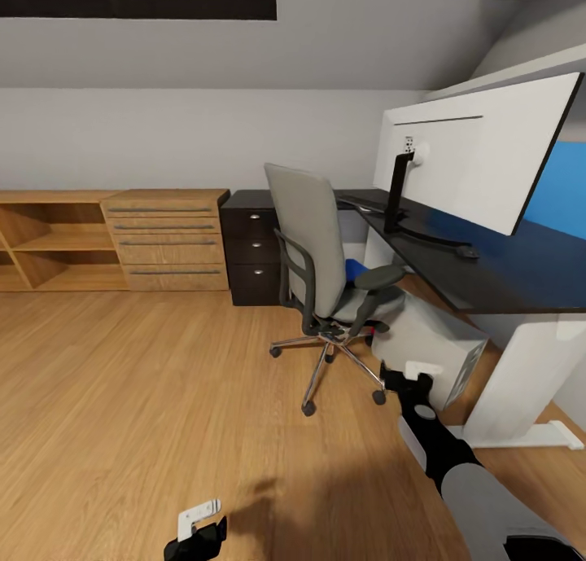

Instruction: In the bedroom, organize the workspace by keeping the computer under the desk, ensuring the monitor is on the desk, placing the keyboard on the desk next to the monitor, placing the mouse on the desk next to the keyboard, moving the folder from the swivel chair onto the desk next to the mouse, stacking the notebook on top of the folder with the pen on top of the notebook, and positioning the swivel chair next to the desk.

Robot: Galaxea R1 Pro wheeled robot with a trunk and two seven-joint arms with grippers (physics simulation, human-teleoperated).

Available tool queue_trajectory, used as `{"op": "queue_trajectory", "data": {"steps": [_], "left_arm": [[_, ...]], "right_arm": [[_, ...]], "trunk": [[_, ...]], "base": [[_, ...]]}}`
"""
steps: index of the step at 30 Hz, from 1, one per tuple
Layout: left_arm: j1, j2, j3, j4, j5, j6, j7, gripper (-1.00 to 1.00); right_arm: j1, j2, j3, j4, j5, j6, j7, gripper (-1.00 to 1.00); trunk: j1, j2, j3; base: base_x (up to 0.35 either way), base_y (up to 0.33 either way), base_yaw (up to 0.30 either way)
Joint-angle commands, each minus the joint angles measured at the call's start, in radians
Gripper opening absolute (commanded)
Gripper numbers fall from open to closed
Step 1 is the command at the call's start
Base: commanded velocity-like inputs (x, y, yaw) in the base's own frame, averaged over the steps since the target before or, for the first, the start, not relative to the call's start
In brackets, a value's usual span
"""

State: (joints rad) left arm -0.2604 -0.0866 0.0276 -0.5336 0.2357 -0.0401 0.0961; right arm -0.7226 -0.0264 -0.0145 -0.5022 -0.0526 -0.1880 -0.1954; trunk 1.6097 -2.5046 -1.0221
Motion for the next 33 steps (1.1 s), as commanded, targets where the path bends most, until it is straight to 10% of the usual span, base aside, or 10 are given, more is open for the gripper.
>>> {"op": "queue_trajectory", "data": {"steps": [1,6,33], "left_arm": [[0.0,0.0,0.002,0.001,0.007,-0.003,0.001,1.0],[0.0,0.001,0.002,0.001,0.007,-0.003,0.001,1.0],[0.0,0.003,0.0,0.015,0.007,-0.003,-0.001,1.0]], "right_arm": [[0.0,0.0,0.001,0.002,-0.005,-0.047,-0.003,1.0],[0.004,0.003,0.002,0.005,-0.003,-0.17,-0.007,1.0],[0.026,0.011,0.004,0.001,0.0,-0.231,-0.007,1.0]], "trunk": [[0.0,0.0,-0.001],[0.0,0.0,0.0],[0.0,0.0,0.039]], "base": [[0.0,0.0,0.0],[0.0,0.0,0.0],[0.001,0.0,0.0]]}}
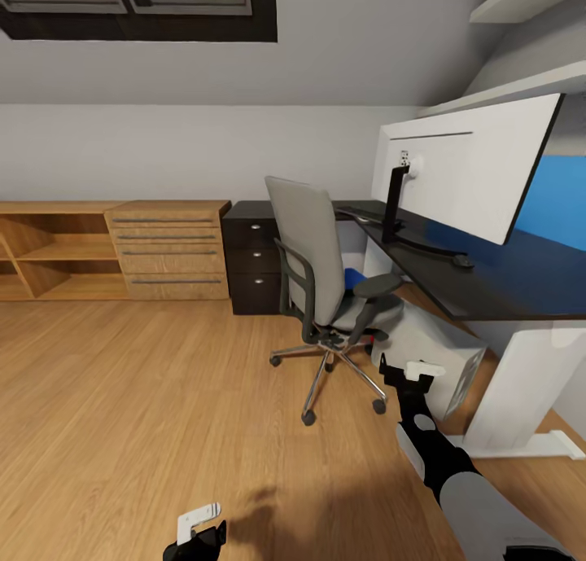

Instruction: In the bedroom, organize the workspace by keeping the computer under the desk, ensuring the monitor is on the desk, placing the keyboard on the desk next to the monitor, placing the mouse on the desk next to the keyboard, moving the folder from the swivel chair onto the desk next to the mouse, stacking the notebook on top of the folder with the pen on top of the notebook, and positioning the swivel chair next to the desk.

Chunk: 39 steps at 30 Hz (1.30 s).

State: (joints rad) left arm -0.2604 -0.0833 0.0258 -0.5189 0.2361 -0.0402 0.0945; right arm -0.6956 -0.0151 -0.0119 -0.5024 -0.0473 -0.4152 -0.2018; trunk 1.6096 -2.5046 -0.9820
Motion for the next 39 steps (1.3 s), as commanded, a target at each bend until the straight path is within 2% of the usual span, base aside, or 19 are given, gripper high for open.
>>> {"op": "queue_trajectory", "data": {"steps": [1,18,39], "left_arm": [[0.0,0.0,0.002,0.0,0.006,-0.003,0.001,1.0],[0.0,0.001,0.002,0.002,0.006,-0.003,-0.001,1.0],[0.0,0.002,0.003,0.0,0.008,-0.004,0.001,1.0]], "right_arm": [[0.0,0.0,0.001,0.001,-0.005,-0.004,0.0,1.0],[0.001,0.0,0.001,0.002,-0.005,-0.007,0.002,1.0],[0.001,0.002,0.004,0.026,-0.005,-0.005,0.01,1.0]], "trunk": [[0.0,0.0,0.001],[0.0,0.0,0.016],[0.0,0.0,0.017]], "base": [[0.059,0.0,0.0],[0.243,-0.075,0.0],[0.063,-0.031,0.0]]}}
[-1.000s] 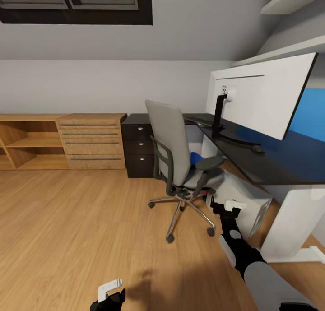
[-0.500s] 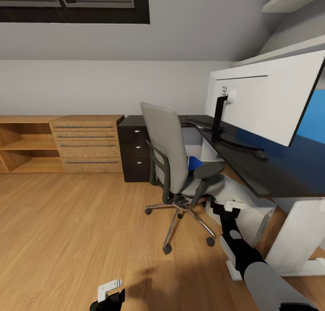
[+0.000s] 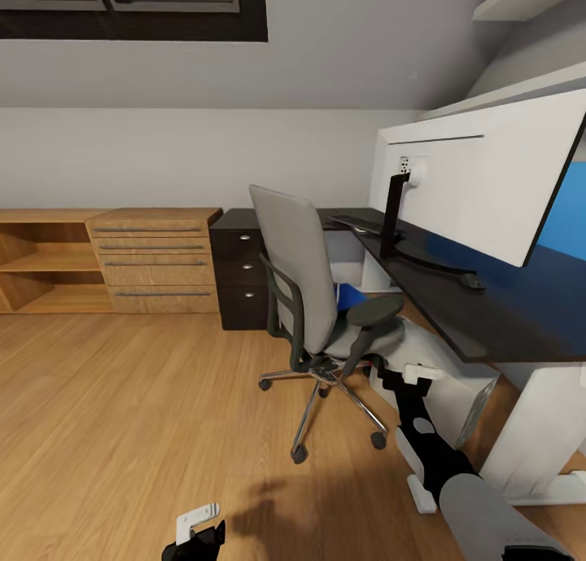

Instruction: In the bedroom, organize the workspace by keeping the computer under the desk, ensuring the monitor is on the desk, placing the keyboard on the desk next to the monitor, placing the mouse on the desk next to the keyboard, moving the folder from the swivel chair onto the desk next to the mouse, stacking the notebook on top of the folder with the pen on top of the notebook, and positioning the swivel chair next to the desk.

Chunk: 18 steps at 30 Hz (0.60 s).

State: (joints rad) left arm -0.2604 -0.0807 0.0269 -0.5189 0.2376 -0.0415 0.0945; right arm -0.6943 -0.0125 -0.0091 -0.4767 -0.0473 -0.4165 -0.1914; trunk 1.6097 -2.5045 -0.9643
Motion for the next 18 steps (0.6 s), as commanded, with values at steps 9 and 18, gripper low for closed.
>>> {"op": "queue_trajectory", "data": {"steps": [9,18], "left_arm": [[0.0,-0.001,0.001,-0.001,0.007,-0.003,0.001,1.0],[0.0,-0.001,0.001,0.0,0.006,-0.003,0.0,1.0]], "right_arm": [[-0.001,0.0,0.0,0.002,-0.005,-0.005,-0.002,1.0],[-0.001,0.003,0.001,0.003,-0.007,-0.004,-0.004,1.0]], "trunk": [[0.003,-0.002,-0.028],[0.003,-0.002,-0.032]], "base": [[0.0,0.0,0.0],[0.0,0.0,0.0]]}}
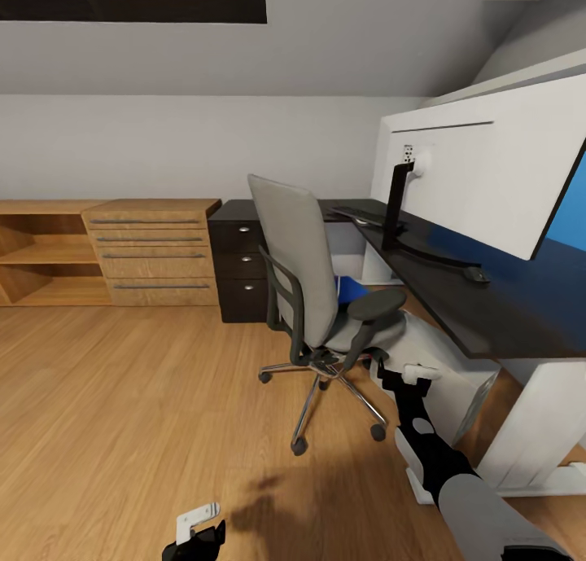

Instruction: In the bedroom, organize the workspace by keeping the computer under the desk, ensuring the monitor is on the desk, placing the keyboard on the desk next to the monitor, placing the mouse on the desk next to the keyboard, moving the folder from the swivel chair onto the desk next to the mouse, stacking the notebook on top of the folder with the pen on top of the notebook, and positioning the swivel chair next to the desk.

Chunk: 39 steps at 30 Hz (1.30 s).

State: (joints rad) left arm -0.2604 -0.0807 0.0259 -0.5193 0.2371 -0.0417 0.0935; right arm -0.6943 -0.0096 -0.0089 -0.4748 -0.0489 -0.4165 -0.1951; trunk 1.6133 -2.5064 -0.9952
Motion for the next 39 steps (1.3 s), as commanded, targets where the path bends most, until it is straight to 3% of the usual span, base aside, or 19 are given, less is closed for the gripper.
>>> {"op": "queue_trajectory", "data": {"steps": [1,39], "left_arm": [[0.0,-0.001,0.002,0.0,0.006,-0.003,0.0,1.0],[0.0,0.007,0.0,0.033,-0.004,-0.003,-0.014,1.0]], "right_arm": [[-0.001,0.0,0.001,0.001,-0.005,-0.004,-0.001,1.0],[-0.001,0.002,0.001,0.0,-0.006,-0.004,-0.004,1.0]], "trunk": [[0.0,0.0,-0.001],[0.0,0.0,0.0]], "base": [[0.0,0.0,0.0],[0.092,-0.014,0.004]]}}
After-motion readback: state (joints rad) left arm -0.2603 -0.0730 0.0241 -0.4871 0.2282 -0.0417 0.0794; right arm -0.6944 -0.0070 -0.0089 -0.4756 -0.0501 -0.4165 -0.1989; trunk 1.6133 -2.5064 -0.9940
